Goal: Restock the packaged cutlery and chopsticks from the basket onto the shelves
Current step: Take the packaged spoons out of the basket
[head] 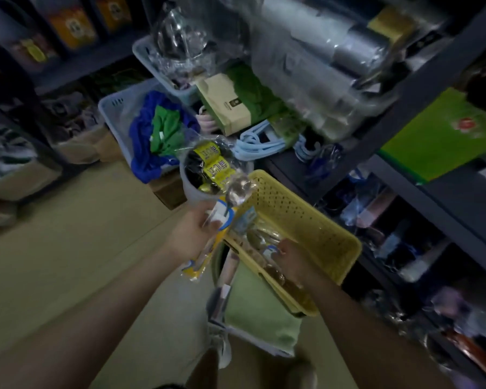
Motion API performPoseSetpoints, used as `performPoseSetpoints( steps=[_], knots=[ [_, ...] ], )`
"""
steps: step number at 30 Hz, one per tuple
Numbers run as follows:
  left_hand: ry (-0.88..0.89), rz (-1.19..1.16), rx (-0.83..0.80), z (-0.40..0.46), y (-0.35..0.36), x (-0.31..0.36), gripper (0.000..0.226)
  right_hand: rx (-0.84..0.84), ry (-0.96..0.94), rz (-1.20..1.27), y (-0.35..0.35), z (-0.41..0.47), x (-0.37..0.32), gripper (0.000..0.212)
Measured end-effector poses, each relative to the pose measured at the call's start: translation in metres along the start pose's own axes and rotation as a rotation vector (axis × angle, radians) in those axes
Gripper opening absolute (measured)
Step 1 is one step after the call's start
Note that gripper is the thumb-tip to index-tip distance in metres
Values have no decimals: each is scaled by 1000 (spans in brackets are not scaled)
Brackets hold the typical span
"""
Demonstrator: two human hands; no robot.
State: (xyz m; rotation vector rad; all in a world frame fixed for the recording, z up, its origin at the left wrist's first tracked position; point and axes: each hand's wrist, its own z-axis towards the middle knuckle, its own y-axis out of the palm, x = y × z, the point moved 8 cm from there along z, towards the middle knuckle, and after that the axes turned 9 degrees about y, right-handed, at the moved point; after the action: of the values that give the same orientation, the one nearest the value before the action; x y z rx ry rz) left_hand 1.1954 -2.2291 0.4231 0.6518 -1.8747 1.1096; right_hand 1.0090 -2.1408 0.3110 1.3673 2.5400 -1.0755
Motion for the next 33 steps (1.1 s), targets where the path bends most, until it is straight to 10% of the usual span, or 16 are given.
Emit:
performPoseSetpoints(
  steps=[5, 9, 26, 33],
  knots=[
    [106, 107, -78, 44, 4, -30, 62, -15, 180, -403, 33, 63, 34, 90],
    [69, 75, -48, 69, 4, -45, 27, -14, 171, -558, 40, 86, 39, 124],
    [351, 678, -587, 114, 85, -7, 50, -253, 215, 132, -39, 21, 40, 21],
    [206, 650, -594, 122, 120, 9, 47, -184, 386, 288, -77, -11, 84, 51]
  ],
)
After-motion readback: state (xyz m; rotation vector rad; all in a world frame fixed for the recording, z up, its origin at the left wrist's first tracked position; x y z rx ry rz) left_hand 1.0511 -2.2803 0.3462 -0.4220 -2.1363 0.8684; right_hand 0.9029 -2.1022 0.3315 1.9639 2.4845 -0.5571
